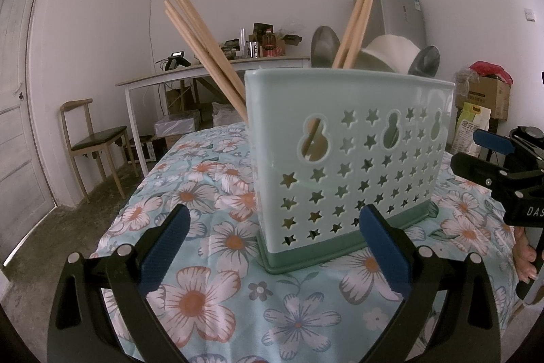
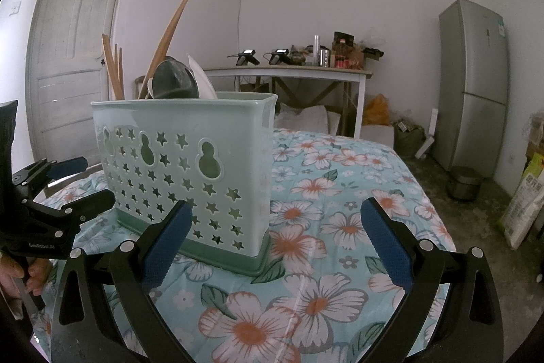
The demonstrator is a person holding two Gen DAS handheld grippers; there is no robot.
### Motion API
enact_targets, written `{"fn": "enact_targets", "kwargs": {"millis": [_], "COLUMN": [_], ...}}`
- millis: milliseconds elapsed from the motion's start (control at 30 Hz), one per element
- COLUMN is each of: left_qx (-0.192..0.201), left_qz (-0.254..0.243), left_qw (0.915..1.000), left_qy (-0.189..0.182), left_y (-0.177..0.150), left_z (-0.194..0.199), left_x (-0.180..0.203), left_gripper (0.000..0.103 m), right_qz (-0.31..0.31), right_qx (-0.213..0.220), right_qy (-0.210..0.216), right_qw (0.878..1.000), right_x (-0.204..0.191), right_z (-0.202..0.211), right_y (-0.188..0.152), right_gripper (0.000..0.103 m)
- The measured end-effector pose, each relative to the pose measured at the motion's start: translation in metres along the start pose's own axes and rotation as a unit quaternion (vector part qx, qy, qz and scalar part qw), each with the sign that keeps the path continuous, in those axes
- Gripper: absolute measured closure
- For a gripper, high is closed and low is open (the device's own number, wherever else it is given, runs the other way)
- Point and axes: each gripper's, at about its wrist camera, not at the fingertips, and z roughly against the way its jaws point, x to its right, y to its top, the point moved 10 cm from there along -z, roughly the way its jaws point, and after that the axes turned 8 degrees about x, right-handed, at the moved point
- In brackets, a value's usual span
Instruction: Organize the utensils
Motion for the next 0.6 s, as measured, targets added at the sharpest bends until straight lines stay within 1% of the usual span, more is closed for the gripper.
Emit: {"fn": "enact_targets", "kwargs": {"millis": [600], "left_qx": [0.0], "left_qz": [0.0], "left_qw": [1.0], "left_qy": [0.0], "left_y": [0.0002], "left_z": [0.0002], "left_x": [-0.0003], "left_gripper": [0.005], "right_qz": [0.0], "right_qx": [0.0], "right_qy": [0.001], "right_qw": [1.0], "right_x": [0.0002], "right_z": [-0.0008], "right_y": [-0.0003], "right_gripper": [0.008]}}
